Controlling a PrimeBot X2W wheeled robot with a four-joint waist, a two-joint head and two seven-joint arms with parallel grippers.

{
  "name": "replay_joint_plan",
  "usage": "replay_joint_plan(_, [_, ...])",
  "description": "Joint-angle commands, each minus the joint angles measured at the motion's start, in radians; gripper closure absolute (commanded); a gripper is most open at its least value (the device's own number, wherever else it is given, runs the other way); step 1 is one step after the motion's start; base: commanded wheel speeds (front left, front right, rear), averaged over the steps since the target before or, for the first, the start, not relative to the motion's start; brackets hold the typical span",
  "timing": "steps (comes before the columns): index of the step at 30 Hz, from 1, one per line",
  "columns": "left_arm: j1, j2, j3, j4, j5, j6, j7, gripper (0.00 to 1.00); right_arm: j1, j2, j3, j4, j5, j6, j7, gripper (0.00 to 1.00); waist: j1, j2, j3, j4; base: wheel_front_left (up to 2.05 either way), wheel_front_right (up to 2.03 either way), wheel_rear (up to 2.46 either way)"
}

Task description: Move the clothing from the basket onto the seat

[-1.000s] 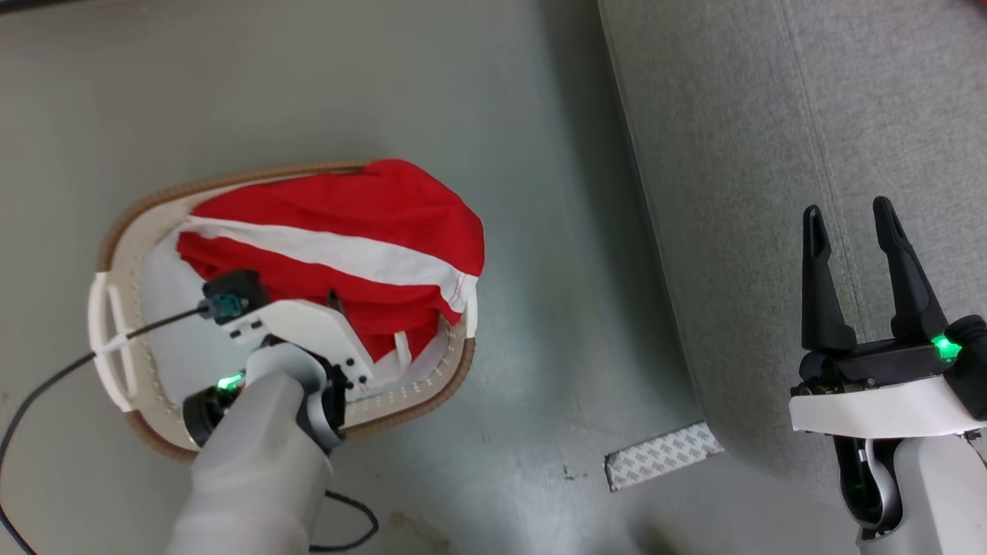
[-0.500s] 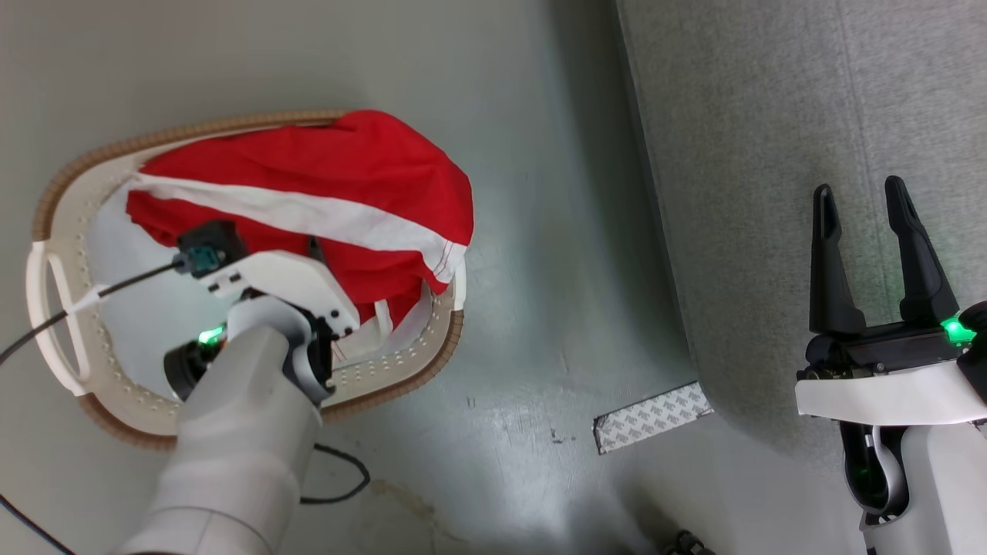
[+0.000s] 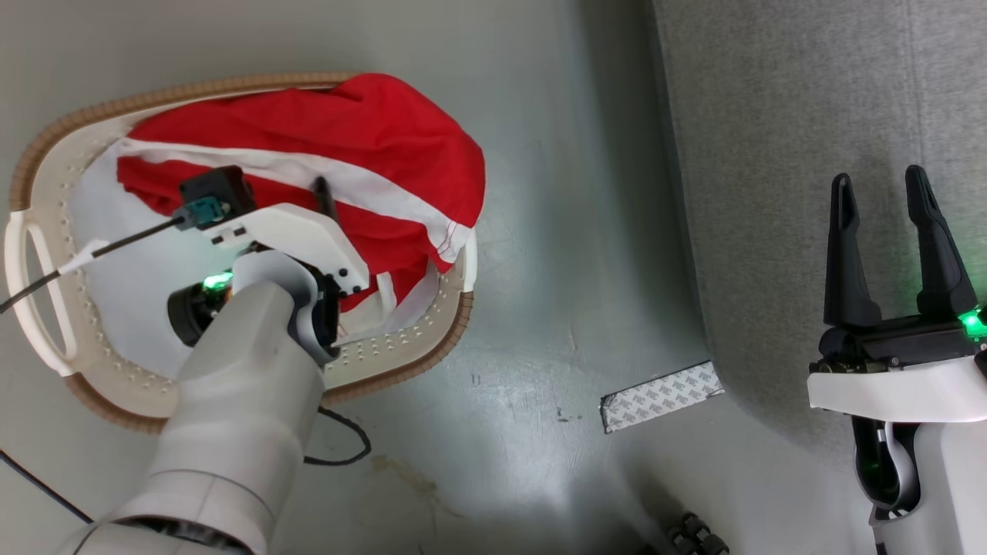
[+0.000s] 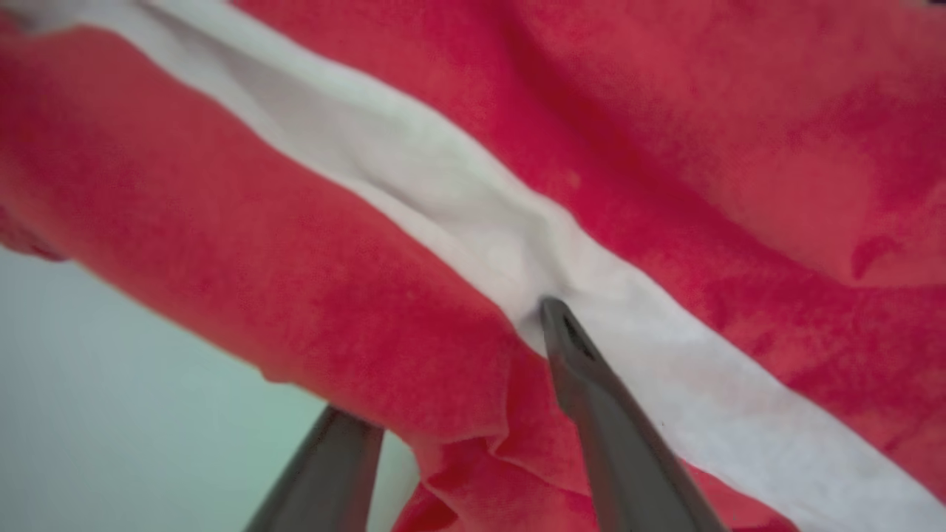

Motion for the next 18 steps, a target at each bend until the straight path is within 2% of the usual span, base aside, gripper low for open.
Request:
replay_joint_plan(1, [-0.01,0.005,-0.003,0.002,-0.007,-0.004,-0.006,1.0,-0.003,-0.001,-0.004,-0.003,-0.002,-0.003,0.001,0.0,-0.0001,0.0,0.002,0.003,0.0,0.0,0.0])
replay_joint_plan(10, [0.021,0.004,-0.046,-0.037,-0.061,-0.068,-0.043,1.0,-0.026,-0.001,0.007,0.016,-0.004,-0.003,0.001,0.0,-0.0001,0.0,-0.032,0.02,0.0,0.0,0.0])
replay_joint_plan(18, [0.146,0.004,-0.126,-0.152,-0.162,-0.11,-0.062,1.0,0.013,-0.001,0.001,0.044,-0.028,-0.003,0.001,0.0,-0.0001,0.0,-0.186,0.077,0.0,0.0,0.0])
